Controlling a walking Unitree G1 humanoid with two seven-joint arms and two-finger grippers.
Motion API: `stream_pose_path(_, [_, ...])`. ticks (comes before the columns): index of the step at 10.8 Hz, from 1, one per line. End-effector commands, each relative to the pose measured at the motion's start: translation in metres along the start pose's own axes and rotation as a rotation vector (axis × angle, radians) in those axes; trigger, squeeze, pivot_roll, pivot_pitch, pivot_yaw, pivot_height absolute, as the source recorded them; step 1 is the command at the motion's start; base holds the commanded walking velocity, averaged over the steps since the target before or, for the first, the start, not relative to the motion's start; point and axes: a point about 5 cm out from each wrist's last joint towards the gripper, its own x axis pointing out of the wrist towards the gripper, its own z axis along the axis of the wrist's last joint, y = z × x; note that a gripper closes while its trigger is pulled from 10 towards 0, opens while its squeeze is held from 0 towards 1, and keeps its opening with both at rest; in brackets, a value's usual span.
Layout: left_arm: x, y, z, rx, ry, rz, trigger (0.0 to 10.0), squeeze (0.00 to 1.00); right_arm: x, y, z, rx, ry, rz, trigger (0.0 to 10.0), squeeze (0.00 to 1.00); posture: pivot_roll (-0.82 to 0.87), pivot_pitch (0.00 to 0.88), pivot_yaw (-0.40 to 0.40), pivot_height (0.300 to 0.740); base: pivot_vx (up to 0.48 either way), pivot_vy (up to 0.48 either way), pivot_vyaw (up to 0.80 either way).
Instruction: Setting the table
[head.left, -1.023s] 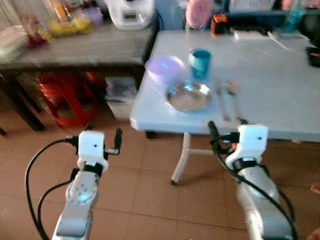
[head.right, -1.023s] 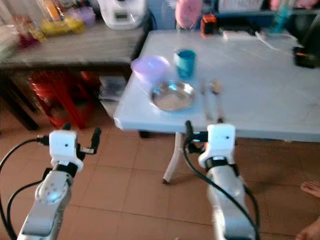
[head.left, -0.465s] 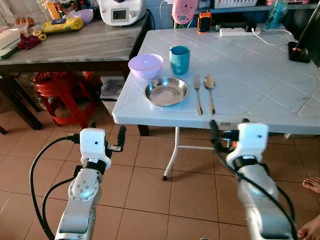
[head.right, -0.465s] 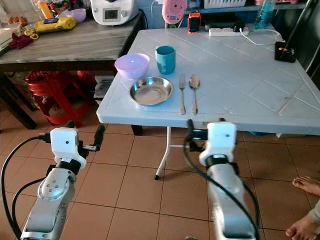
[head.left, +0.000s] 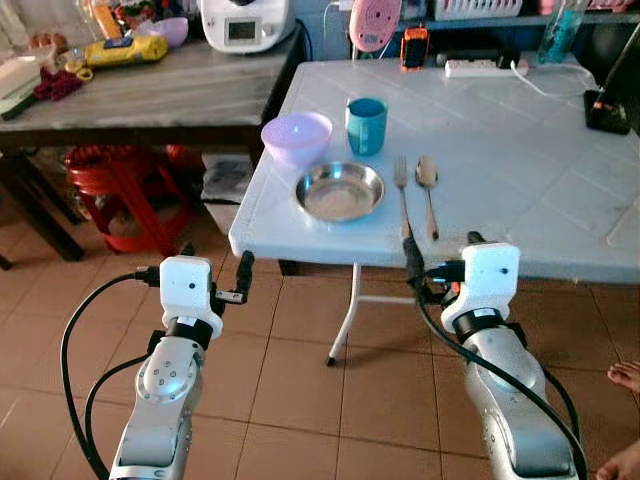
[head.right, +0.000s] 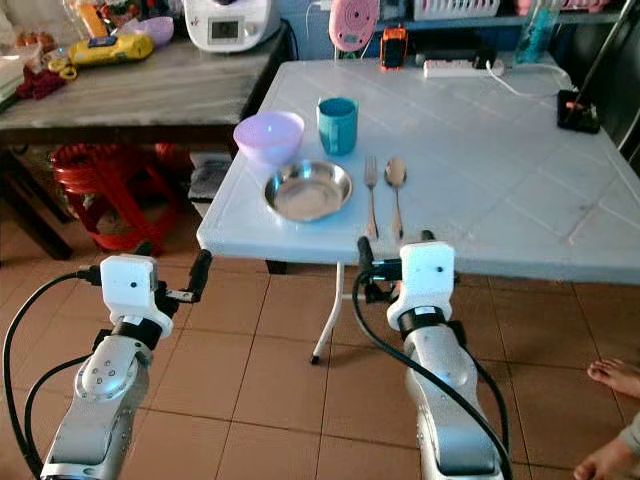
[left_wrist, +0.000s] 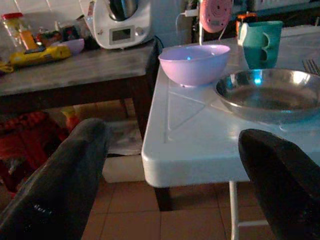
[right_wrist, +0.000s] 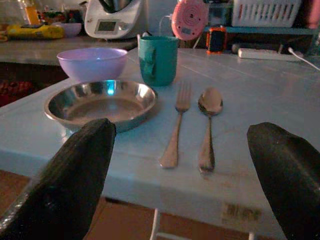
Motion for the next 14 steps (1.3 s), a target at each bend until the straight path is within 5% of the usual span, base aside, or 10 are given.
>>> stream_pose_path(1, [-0.001, 0.002, 0.001, 0.01, -0.006, -0.011, 10.0, 0.0, 0.001, 0.007, 0.004, -0.007, -0.023, 0.025, 10.0, 0.0, -0.11, 0.11, 0.11, 0.74, 0.401, 0.0, 0.0])
stream_pose_path(9, [-0.001, -0.002, 0.0, 0.014, -0.001, -0.05, 10.0, 0.0, -0.004, 0.011, 0.004, 0.066, -0.019, 0.108, 10.0, 0.0, -0.12, 0.111, 0.108, 0.74, 0.41, 0.0, 0.0])
stream_pose_path(14, [-0.006, 0.0, -0.003, 0.042, 0.002, -0.047, 10.0, 0.0, -0.005, 0.02, 0.009, 0.097, -0.025, 0.192, 10.0, 0.0, -0.12, 0.117, 0.102, 0.74, 0.0, 0.0, 0.0])
